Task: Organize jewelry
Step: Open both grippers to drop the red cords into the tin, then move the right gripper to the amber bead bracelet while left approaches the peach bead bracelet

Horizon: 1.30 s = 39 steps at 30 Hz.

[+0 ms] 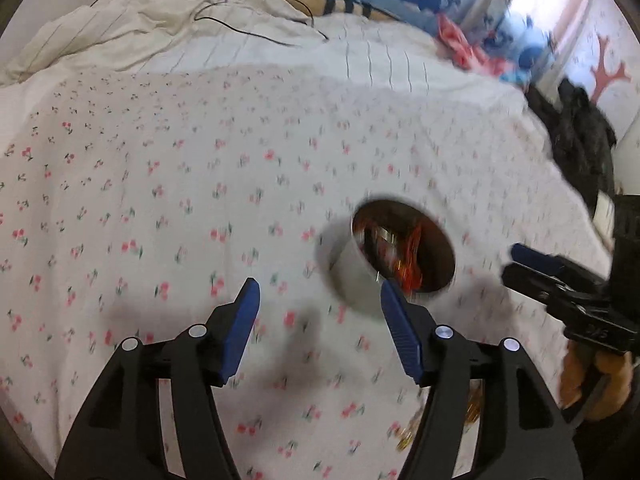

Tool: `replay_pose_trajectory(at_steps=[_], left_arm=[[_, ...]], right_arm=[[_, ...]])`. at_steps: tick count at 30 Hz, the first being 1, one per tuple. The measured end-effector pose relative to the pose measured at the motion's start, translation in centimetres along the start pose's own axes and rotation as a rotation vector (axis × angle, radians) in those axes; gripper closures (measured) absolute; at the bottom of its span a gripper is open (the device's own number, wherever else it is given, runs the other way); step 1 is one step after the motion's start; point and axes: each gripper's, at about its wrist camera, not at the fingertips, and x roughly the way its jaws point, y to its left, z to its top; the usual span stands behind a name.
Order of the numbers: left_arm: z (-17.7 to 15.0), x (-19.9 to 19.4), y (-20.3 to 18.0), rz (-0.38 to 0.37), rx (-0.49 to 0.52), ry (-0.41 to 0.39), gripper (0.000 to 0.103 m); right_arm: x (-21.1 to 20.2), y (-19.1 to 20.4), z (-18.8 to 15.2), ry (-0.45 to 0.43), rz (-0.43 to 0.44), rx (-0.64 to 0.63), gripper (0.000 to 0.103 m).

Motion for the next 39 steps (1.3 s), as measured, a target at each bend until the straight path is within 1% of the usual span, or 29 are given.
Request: replay_pose_trajectory(at_steps=[2, 4, 5, 7, 8, 9, 12, 16, 20, 21, 22, 23, 24, 25, 26, 28, 30, 32, 33, 35, 37, 39], left_arm=[[-1.6, 0.0, -0.7, 0.016, 0.038, 0.021, 0.040], [-3.5, 0.1, -1.6, -0.005, 0.085, 0.055, 0.039], [-4.7, 0.3, -2.6, -0.016, 0.131, 0.080, 0.039], [-6.2, 0.3, -4.3, -0.001, 0.219, 0.093, 0.038], [-6.7, 0.3, -5.0, 0.001, 0.257, 0.098, 0.038], [-7.3, 0.4, -5.7, -0.004, 0.297, 0.109, 0.038], [-8.2, 0.5, -6.9, -0.010, 0.372, 0.126, 0.037], [-8.7, 0.7, -7.3, -0.020, 0.403, 0.146, 0.036], [-9.0, 0.7, -7.5, 0.006, 0.429, 0.151, 0.036], [-8.9, 0.8, -7.3, 0.014, 0.427, 0.154, 0.035], [-8.8, 1.0, -7.2, 0.026, 0.425, 0.157, 0.035], [-8.8, 1.2, -7.0, 0.050, 0.423, 0.164, 0.035], [-8.9, 1.3, -6.8, 0.058, 0.419, 0.169, 0.033], [-8.8, 1.3, -6.7, 0.060, 0.413, 0.171, 0.032], [-8.7, 1.3, -6.8, 0.061, 0.413, 0.169, 0.032], [-8.8, 1.2, -6.9, 0.060, 0.424, 0.166, 0.032], [-8.9, 1.4, -7.0, 0.063, 0.435, 0.169, 0.031], [-9.0, 1.5, -7.1, 0.072, 0.445, 0.170, 0.030], [-8.9, 1.5, -7.1, 0.077, 0.445, 0.170, 0.029], [-8.8, 1.6, -6.9, 0.104, 0.442, 0.166, 0.027], [-8.4, 2.0, -6.2, 0.156, 0.425, 0.167, 0.025], [-7.8, 2.0, -5.3, 0.176, 0.387, 0.163, 0.024]], right_arm=[[-0.3, -0.1, -2.1, 0.037, -0.027, -0.023, 0.036], [-0.3, 0.2, -3.8, 0.078, -0.052, -0.057, 0.036], [-0.3, 0.7, -4.4, 0.092, -0.080, -0.090, 0.036], [-0.2, 1.8, -5.0, 0.104, -0.124, -0.165, 0.036], [-0.2, 2.2, -5.1, 0.104, -0.130, -0.181, 0.036], [-0.1, 2.6, -5.2, 0.108, -0.131, -0.200, 0.033], [0.0, 2.8, -5.3, 0.114, -0.132, -0.220, 0.032], [0.2, 3.0, -5.4, 0.123, -0.072, -0.194, 0.031], [-0.1, 5.3, -5.2, 0.090, -0.038, -0.272, 0.031], [-0.1, 5.9, -5.4, 0.093, -0.020, -0.296, 0.033], [0.0, 6.7, -5.7, 0.107, 0.001, -0.326, 0.043], [0.4, 7.0, -5.9, 0.125, 0.008, -0.338, 0.050], [0.7, 7.2, -6.0, 0.141, 0.010, -0.344, 0.063], [1.2, 7.4, -6.3, 0.163, 0.010, -0.351, 0.067], [1.6, 7.4, -6.6, 0.176, 0.006, -0.353, 0.069], [2.0, 7.3, -6.7, 0.188, 0.016, -0.337, 0.081], [2.0, 7.2, -6.6, 0.176, 0.023, -0.325, 0.086], [1.7, 7.0, -6.3, 0.155, 0.046, -0.303, 0.088], [1.5, 6.7, -6.0, 0.140, 0.053, -0.285, 0.090], [1.0, 6.0, -5.6, 0.116, 0.054, -0.253, 0.091], [0.6, 4.8, -4.9, 0.091, 0.029, -0.213, 0.091], [0.5, 3.4, -4.4, 0.084, -0.029, -0.182, 0.091]])
